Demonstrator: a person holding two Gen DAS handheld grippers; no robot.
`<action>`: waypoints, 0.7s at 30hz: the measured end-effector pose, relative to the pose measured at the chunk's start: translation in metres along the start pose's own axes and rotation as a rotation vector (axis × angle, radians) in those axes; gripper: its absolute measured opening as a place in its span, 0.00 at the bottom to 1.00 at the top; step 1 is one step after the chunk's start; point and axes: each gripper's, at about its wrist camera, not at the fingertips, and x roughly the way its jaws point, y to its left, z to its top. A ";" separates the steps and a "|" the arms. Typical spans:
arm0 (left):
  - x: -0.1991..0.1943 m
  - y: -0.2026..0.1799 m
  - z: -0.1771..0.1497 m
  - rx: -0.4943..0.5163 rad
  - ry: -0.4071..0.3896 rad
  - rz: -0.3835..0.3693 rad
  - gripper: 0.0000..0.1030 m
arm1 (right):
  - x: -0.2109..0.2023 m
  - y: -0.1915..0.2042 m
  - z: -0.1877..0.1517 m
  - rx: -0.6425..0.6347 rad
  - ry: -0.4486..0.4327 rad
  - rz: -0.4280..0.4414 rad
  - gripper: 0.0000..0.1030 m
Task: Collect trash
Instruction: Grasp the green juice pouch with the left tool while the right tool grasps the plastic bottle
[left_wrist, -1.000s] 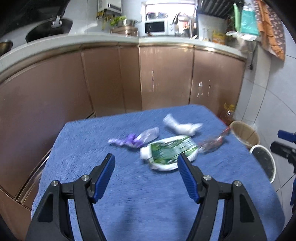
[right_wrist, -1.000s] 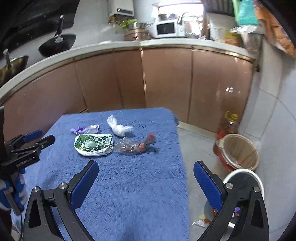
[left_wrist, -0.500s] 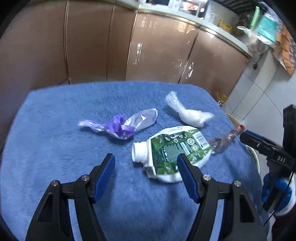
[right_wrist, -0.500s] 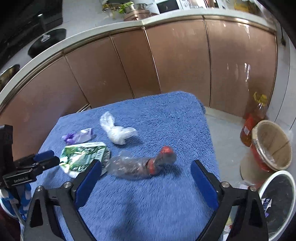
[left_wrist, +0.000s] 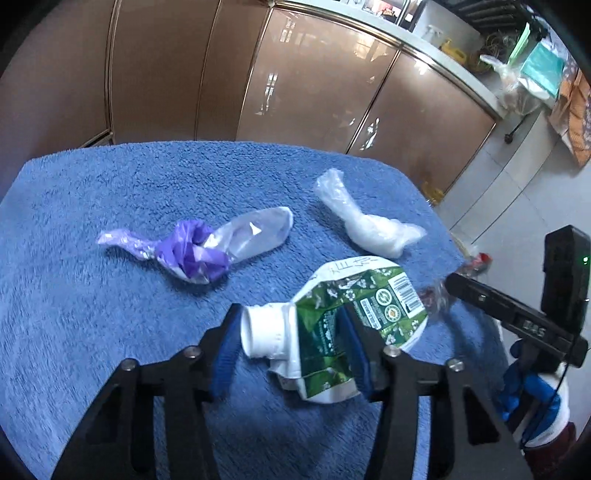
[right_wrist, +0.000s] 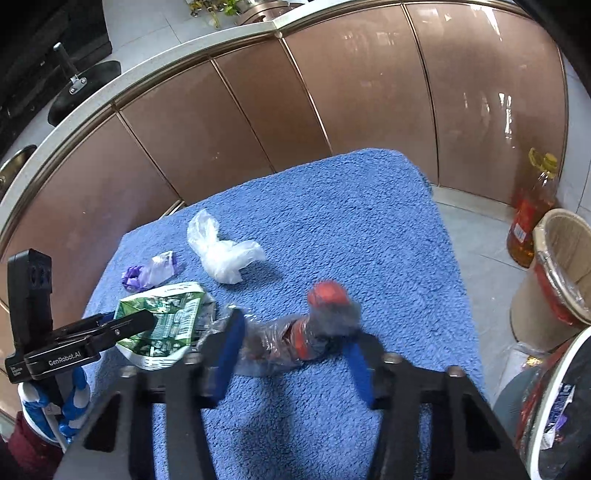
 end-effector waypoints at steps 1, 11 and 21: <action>-0.001 0.001 -0.001 -0.005 -0.004 0.001 0.46 | -0.001 0.002 0.000 -0.004 -0.003 0.002 0.25; -0.047 0.003 -0.021 -0.070 -0.077 -0.010 0.34 | -0.049 0.017 -0.010 -0.054 -0.069 -0.005 0.20; -0.111 -0.003 -0.035 -0.072 -0.126 0.036 0.33 | -0.124 0.036 -0.037 -0.062 -0.139 -0.025 0.20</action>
